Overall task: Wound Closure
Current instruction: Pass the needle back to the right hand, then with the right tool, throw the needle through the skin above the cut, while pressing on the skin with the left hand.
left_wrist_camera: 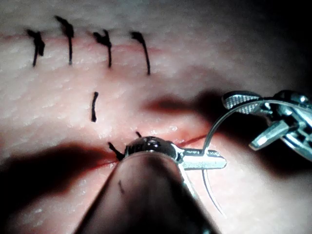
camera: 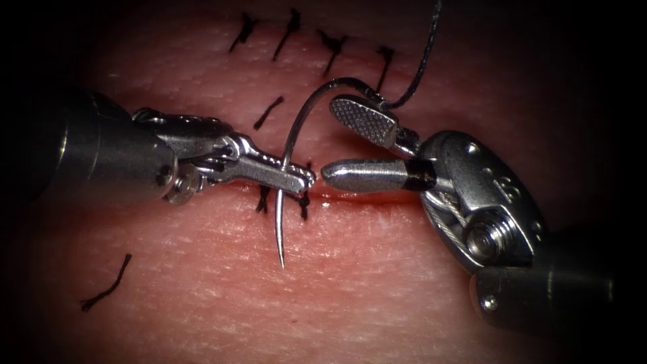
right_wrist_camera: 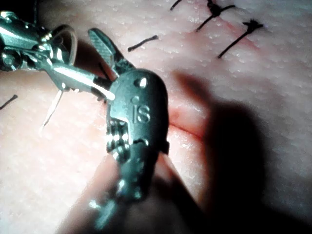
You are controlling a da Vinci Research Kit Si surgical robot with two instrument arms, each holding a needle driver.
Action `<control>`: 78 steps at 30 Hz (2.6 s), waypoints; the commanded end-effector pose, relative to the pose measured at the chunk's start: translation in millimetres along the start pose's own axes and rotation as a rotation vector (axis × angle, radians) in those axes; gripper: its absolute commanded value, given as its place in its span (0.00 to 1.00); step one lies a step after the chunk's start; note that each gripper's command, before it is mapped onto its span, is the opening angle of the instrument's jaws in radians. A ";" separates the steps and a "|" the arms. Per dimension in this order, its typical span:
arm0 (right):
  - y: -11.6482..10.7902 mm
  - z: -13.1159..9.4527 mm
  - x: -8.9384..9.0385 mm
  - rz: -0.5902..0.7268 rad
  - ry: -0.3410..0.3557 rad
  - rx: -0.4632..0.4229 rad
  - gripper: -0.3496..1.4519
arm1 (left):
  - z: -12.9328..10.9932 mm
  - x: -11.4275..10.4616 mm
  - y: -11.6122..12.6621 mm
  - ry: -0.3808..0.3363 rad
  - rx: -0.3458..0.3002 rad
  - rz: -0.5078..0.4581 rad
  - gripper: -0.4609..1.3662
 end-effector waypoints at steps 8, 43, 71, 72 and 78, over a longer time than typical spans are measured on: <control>0.0 0.8 0.0 -0.043 0.004 0.016 0.84 | 0.9 -0.5 -0.4 -0.033 -0.032 -0.014 0.06; 1.2 1.5 1.5 -0.307 0.005 0.035 0.00 | 1.5 -1.1 -0.5 -0.031 -0.035 -0.033 0.06; 5.5 -3.7 2.3 -0.687 -0.119 -0.011 0.00 | 3.1 -1.4 -4.5 0.034 0.501 0.351 0.80; 5.8 -3.6 2.2 -0.707 -0.122 -0.011 0.00 | 3.1 -1.6 -4.9 0.022 0.529 0.358 0.79; 7.4 -3.3 1.1 -0.817 -0.146 -0.010 0.00 | 2.5 -2.5 -7.0 0.011 0.645 0.381 0.65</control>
